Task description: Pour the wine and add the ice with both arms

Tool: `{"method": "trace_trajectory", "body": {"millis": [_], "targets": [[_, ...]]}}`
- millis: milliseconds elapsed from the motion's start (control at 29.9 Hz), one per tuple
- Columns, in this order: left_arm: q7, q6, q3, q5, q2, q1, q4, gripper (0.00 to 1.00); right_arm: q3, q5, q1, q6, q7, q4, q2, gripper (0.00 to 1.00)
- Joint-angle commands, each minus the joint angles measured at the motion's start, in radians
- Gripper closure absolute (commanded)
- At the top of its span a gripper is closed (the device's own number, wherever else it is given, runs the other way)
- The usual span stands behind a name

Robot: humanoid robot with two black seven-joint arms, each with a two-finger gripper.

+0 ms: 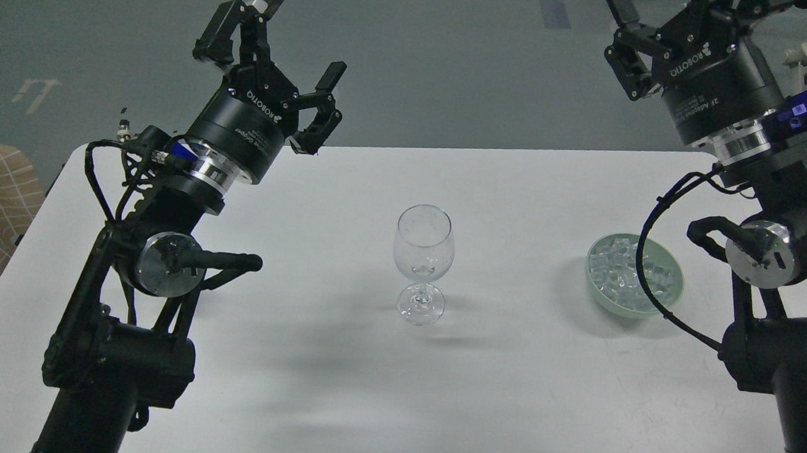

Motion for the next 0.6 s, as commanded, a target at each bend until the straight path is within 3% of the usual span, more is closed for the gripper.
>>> {"method": "trace_trajectory", "body": {"millis": [0, 134, 234, 401, 568], "targets": [[0.000, -0.028, 0.003, -0.036, 0.000, 0.010, -0.007, 0.01, -0.008, 0.001, -0.003, 0.000, 0.000, -0.001, -0.001, 0.00], [-0.053, -0.029, 0.006, -0.037, 0.000, 0.013, -0.007, 0.01, -0.018, -0.001, -0.012, 0.000, 0.000, 0.004, -0.003, 0.00], [-0.064, -0.026, 0.003, -0.041, 0.000, 0.013, -0.007, 0.01, -0.020, -0.001, -0.015, 0.000, 0.000, 0.004, -0.003, 0.00], [-0.068, -0.008, 0.000, -0.041, 0.000, 0.011, -0.007, 0.01, -0.021, -0.001, -0.016, 0.002, 0.000, 0.005, -0.004, 0.00], [-0.055, 0.070, 0.009, -0.041, 0.000, 0.019, -0.007, 0.01, -0.035, -0.001, -0.016, 0.002, 0.000, 0.010, -0.004, 0.00]]}}
